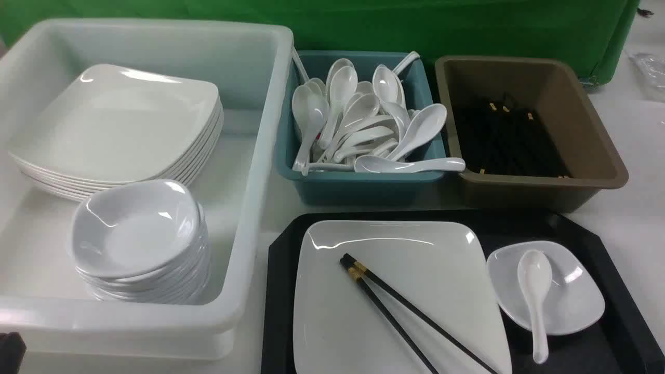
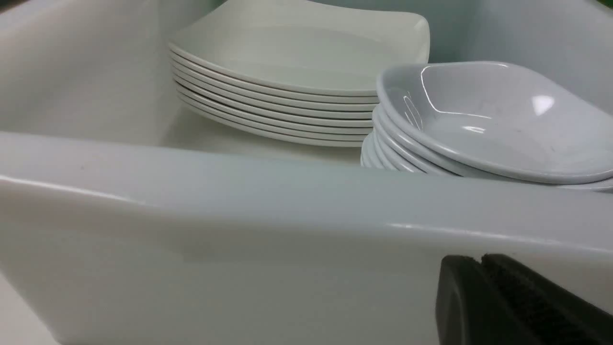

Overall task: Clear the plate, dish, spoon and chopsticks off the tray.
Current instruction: Use the right arm to grab a soup spoon from the plate

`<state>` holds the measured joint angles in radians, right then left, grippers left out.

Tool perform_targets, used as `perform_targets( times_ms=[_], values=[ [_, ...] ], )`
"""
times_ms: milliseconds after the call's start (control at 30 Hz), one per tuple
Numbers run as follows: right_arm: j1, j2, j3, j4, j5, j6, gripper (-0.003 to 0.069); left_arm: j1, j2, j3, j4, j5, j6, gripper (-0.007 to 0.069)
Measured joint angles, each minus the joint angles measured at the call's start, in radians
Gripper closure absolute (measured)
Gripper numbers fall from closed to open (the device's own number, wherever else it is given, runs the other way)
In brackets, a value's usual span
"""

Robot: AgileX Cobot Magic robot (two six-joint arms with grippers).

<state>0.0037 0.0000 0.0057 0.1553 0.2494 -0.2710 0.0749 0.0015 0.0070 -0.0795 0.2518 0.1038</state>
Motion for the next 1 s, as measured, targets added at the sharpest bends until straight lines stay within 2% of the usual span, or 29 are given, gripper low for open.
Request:
perform_targets(
  times_ms=[633, 667, 767, 800, 833, 867, 1000],
  values=[
    [0.0, 0.0, 0.0, 0.0, 0.0, 0.0, 0.0417, 0.0, 0.0, 0.0, -0.009, -0.018, -0.002, 0.0608],
    [0.0, 0.0, 0.0, 0.0, 0.0, 0.0, 0.0417, 0.0, 0.0, 0.0, -0.039, -0.042, -0.011, 0.0608],
    [0.0, 0.0, 0.0, 0.0, 0.0, 0.0, 0.0417, 0.0, 0.0, 0.0, -0.24, -0.163, -0.117, 0.0608],
    [0.0, 0.0, 0.0, 0.0, 0.0, 0.0, 0.0417, 0.0, 0.0, 0.0, -0.24, -0.163, -0.117, 0.0608],
    [0.0, 0.0, 0.0, 0.0, 0.0, 0.0, 0.0417, 0.0, 0.0, 0.0, -0.351, -0.227, -0.166, 0.0608],
    [0.0, 0.0, 0.0, 0.0, 0.0, 0.0, 0.0417, 0.0, 0.0, 0.0, -0.391, -0.264, -0.191, 0.0608],
    [0.0, 0.0, 0.0, 0.0, 0.0, 0.0, 0.0417, 0.0, 0.0, 0.0, -0.452, -0.325, -0.24, 0.0608]
  ],
)
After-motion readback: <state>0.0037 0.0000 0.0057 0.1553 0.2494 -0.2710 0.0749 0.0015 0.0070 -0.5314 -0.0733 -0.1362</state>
